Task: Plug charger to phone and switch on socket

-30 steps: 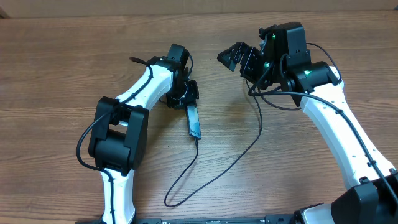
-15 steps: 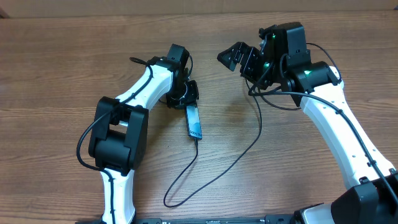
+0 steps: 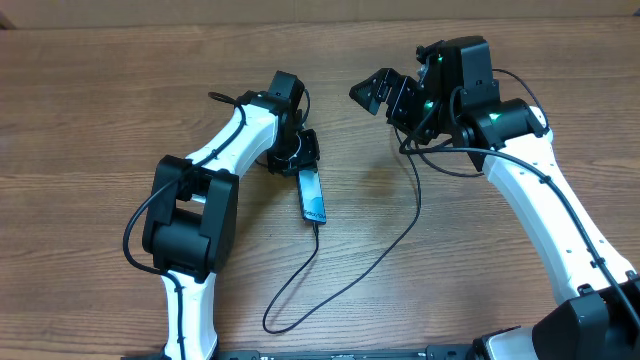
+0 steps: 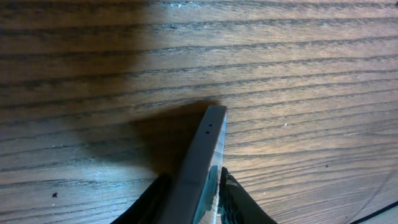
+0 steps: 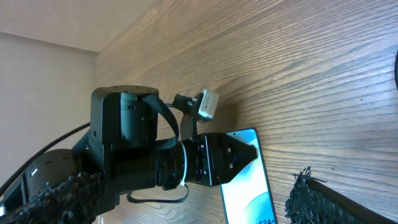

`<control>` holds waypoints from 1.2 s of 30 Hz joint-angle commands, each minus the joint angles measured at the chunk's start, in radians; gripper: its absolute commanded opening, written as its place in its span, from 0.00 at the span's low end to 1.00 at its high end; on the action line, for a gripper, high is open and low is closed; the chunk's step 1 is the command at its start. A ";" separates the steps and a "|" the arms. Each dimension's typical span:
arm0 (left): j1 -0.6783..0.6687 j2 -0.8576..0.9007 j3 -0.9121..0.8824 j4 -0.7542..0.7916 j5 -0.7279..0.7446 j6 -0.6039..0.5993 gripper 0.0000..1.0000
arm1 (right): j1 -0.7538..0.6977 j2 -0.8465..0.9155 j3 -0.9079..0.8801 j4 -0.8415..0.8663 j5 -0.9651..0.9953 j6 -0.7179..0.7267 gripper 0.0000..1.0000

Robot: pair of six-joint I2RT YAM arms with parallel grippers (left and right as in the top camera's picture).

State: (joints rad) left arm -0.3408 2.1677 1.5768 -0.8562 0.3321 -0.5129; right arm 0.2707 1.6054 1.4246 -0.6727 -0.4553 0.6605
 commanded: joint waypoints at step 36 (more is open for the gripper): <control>-0.008 0.004 -0.006 -0.003 -0.003 0.019 0.33 | 0.001 -0.023 0.009 -0.010 0.010 -0.007 1.00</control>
State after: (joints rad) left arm -0.3408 2.1677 1.5768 -0.8566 0.3321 -0.5129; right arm 0.2707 1.6054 1.4246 -0.6830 -0.4557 0.6609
